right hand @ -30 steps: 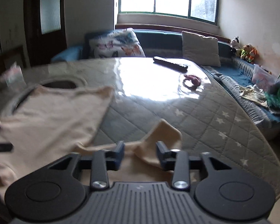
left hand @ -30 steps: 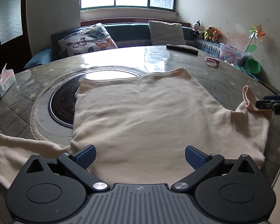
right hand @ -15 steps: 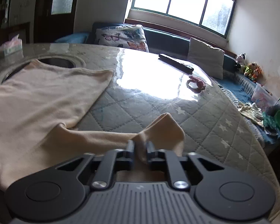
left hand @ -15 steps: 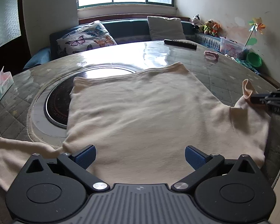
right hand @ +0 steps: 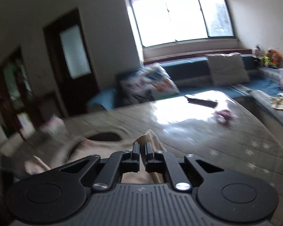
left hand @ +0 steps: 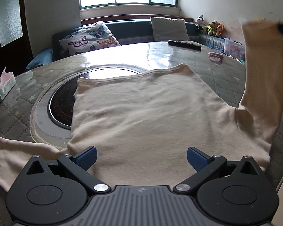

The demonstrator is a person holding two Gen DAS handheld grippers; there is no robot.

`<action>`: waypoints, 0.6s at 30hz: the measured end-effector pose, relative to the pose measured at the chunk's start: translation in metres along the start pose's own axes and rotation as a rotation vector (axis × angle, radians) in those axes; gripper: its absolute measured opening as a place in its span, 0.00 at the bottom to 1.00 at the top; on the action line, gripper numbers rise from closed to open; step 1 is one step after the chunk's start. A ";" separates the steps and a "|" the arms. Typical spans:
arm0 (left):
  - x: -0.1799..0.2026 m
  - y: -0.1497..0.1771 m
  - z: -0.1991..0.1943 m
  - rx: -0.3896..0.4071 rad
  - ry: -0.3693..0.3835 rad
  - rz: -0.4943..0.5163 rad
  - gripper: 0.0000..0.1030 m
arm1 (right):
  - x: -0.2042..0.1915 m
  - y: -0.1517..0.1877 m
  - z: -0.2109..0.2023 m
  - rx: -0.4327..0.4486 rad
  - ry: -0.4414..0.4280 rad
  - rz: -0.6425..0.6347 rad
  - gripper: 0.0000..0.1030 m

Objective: Fold clothes

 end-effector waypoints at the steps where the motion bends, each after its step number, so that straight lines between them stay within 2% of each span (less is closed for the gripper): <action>1: -0.002 0.000 -0.001 0.004 0.000 -0.003 1.00 | -0.008 -0.004 -0.002 0.006 -0.032 -0.001 0.04; 8: -0.015 0.005 -0.013 0.036 0.003 -0.032 1.00 | -0.070 -0.011 0.020 -0.026 -0.198 -0.079 0.04; 13: -0.029 0.010 -0.021 0.052 -0.006 -0.057 1.00 | -0.108 -0.002 0.054 -0.104 -0.268 -0.145 0.04; 15: -0.036 0.012 -0.023 0.053 -0.016 -0.071 1.00 | -0.122 0.005 0.062 -0.140 -0.298 -0.161 0.10; 18: -0.044 0.016 -0.025 0.049 -0.027 -0.086 1.00 | -0.135 0.010 0.067 -0.164 -0.325 -0.182 0.11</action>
Point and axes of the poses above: each gripper's, at about its wrist camera, not at the fingertips, and z roughly the way its jaws point, x to its right, y to its underside, the point moved 6 cm from there along z, roughly the way its jaws point, and after that the axes turned 8 degrees about -x, right-handed, at the moved point
